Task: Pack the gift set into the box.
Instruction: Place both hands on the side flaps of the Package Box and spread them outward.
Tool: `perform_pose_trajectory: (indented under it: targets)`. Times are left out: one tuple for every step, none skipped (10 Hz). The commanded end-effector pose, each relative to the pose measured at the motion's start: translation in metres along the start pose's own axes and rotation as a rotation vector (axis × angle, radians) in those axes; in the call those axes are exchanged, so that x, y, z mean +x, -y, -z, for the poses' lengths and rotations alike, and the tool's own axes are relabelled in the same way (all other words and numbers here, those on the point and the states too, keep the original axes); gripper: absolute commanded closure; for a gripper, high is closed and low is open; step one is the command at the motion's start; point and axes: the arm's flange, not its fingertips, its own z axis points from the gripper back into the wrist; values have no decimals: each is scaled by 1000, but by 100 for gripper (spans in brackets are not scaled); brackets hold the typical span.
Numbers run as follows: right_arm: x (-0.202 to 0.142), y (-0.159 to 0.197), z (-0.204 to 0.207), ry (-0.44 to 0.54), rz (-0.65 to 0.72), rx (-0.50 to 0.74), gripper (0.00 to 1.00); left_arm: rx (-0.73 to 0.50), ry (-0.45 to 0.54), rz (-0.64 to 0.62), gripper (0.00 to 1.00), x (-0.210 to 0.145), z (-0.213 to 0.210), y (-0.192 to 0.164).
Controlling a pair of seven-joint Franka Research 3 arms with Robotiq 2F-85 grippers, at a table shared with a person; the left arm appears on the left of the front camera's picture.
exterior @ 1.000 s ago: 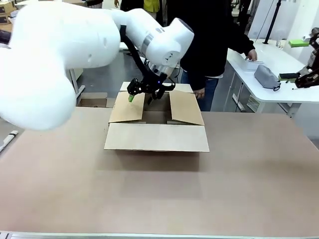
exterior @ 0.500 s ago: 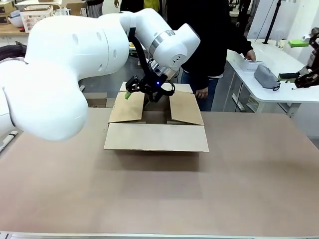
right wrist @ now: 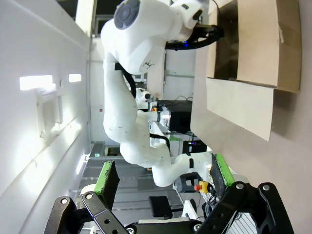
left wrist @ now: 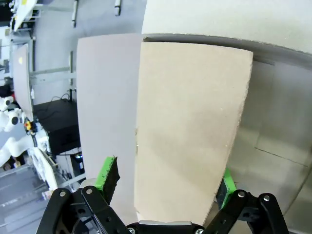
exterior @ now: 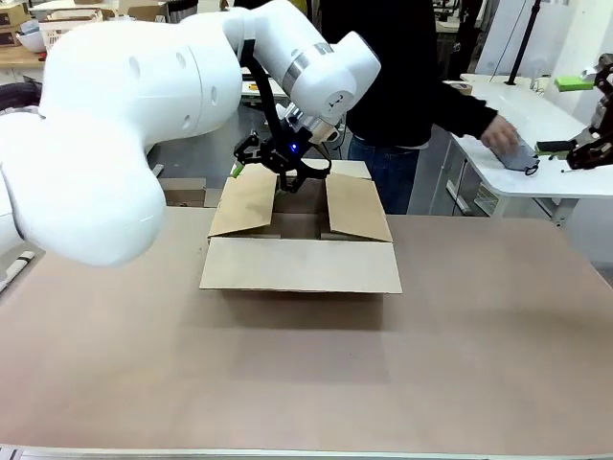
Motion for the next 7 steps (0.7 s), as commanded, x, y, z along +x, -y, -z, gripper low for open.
perform_pose_trajectory:
  targets:
    - [1,0,-1,-8,-25,0,0,-62,-17,24,0,-5,-5,-22]
    - [1,0,-1,-8,-25,0,0,-86,-19,24,0,-9,-4,-34]
    - [1,0,-1,-8,-25,0,0,-116,-18,7,0,-13,-2,-51]
    - [1,0,-1,-8,-25,0,0,-139,-16,13,0,-15,-1,-58]
    - [1,0,-1,-8,-25,0,0,-178,-6,20,0,-19,2,-73]
    - [1,0,-1,-8,-25,0,0,-236,17,34,0,-21,6,-87]
    - [1,0,-1,-8,-25,0,0,-281,38,41,0,-26,12,-98]
